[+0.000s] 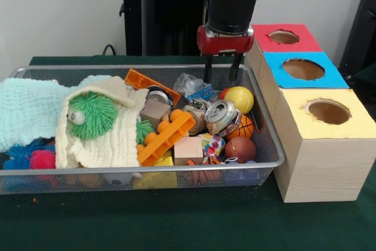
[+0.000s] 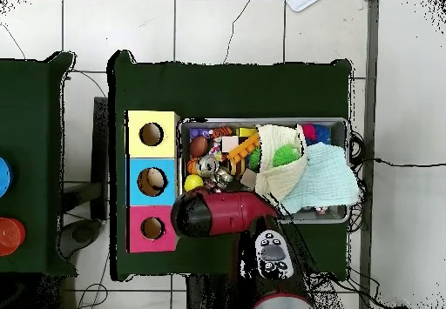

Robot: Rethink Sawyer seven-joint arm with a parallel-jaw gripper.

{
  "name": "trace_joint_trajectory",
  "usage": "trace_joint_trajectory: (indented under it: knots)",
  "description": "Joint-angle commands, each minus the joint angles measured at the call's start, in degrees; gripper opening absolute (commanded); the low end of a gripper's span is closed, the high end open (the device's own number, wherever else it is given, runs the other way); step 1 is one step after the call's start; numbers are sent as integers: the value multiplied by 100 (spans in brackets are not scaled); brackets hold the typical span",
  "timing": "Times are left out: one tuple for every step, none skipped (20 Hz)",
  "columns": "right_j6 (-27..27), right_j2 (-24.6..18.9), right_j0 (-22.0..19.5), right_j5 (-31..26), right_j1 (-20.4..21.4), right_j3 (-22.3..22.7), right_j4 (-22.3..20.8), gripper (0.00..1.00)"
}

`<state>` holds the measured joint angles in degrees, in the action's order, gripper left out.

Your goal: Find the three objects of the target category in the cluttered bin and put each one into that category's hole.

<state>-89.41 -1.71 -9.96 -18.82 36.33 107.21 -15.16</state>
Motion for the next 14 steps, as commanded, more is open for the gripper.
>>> trace_joint_trajectory:
  knots:
    - [-398,154,24,-208,-548,14,-450,100]
    - [-374,148,-12,-196,-574,21,-486,100]
    - [-349,141,-48,-184,-601,29,-521,100]
    - [-330,143,-77,-122,-652,9,-575,100]
    - [-324,156,-118,-9,-770,-52,-643,100]
    - [-318,169,-158,105,-887,-113,-712,100]
    - [-322,177,-194,258,-1028,-200,-783,100]
    - [-328,215,-200,365,-1179,-322,-863,100]
    - [-344,257,-212,476,-1327,-437,-941,100]
    - [-363,305,-216,543,-1450,-536,-1005,100]
    - [-370,325,-214,558,-1541,-649,-1038,100]
    - [-388,368,-209,517,-1616,-718,-1042,100]
    - [-381,361,-242,525,-1681,-751,-1048,100]
    - [-375,355,-274,534,-1747,-783,-1054,100]
